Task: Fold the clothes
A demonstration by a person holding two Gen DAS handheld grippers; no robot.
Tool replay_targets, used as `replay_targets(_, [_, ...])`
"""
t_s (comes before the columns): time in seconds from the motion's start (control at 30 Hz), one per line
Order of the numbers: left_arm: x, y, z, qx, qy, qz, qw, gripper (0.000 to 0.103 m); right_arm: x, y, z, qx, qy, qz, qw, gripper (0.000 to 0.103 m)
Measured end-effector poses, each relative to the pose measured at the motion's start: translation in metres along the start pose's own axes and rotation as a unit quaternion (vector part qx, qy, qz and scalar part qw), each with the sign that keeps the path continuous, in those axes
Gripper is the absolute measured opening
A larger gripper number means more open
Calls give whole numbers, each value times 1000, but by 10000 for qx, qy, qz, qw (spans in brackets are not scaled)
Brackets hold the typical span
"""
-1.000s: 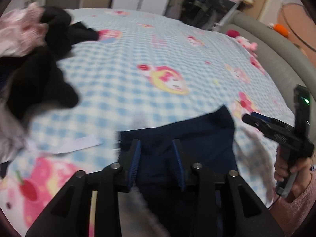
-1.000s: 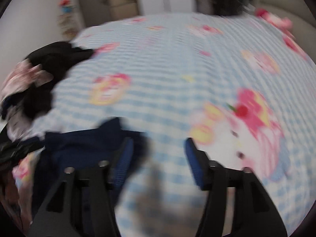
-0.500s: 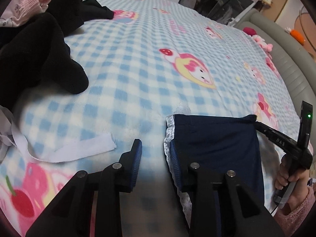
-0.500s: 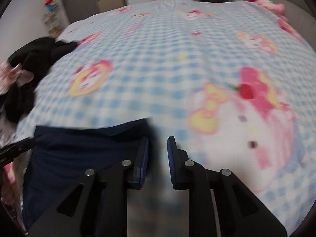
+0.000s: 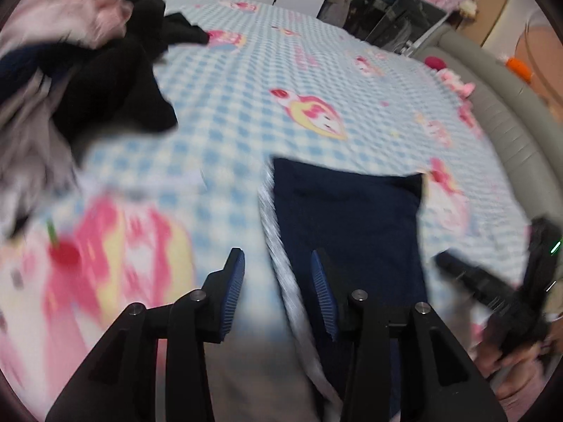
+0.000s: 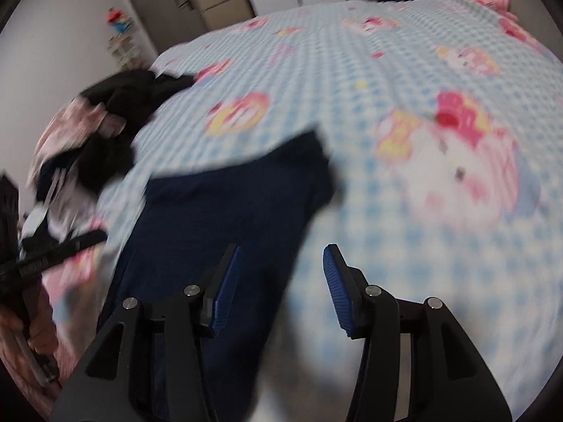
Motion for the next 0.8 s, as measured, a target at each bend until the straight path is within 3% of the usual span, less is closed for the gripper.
replay_targets(0.13, [0,-35,11,-215,-445,-255,9985,43,-12,-43,-17,-422,266,-201,9986,51])
replay_targets(0.23, [4,-57,21,-16,-131,-448,9989,43,-17,-62,-29,-655,306,-224,9971,57])
replay_targets(0.43, [0,-73,17,142,586,-582,9965,47,-8,-84,-20,-797,-152,-483,9955,58])
replay_targets(0.53, [-6,-70,15,-63,231,-411,9989,47,-16,-87,-13,-827,-227,-415,9954,58])
replay_targets(0.67, [-17,-66,39,190,-334,-7,9993,47,-29,-84,-7,-375,169,-291,9987,59])
replay_targets(0.73, [-14,-67,51,432,-286,-32,9987,47,-30,-83,-10,-255,366,-265,9987,59])
replay_targets(0.8, [-3,-70,53,539,26,-248,9982,47,-25,-87,-11,-374,157,-327,9986,59])
Point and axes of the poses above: each gripper's, at about its wrist camera, not at the fingertips, and x roughly the way its jaws point, z to its right, y to its top, the point moved 3 cm from there along x, roughly the way its jaws point, and after that the axes turned 7 degrees about x, right-handed, at the moved point
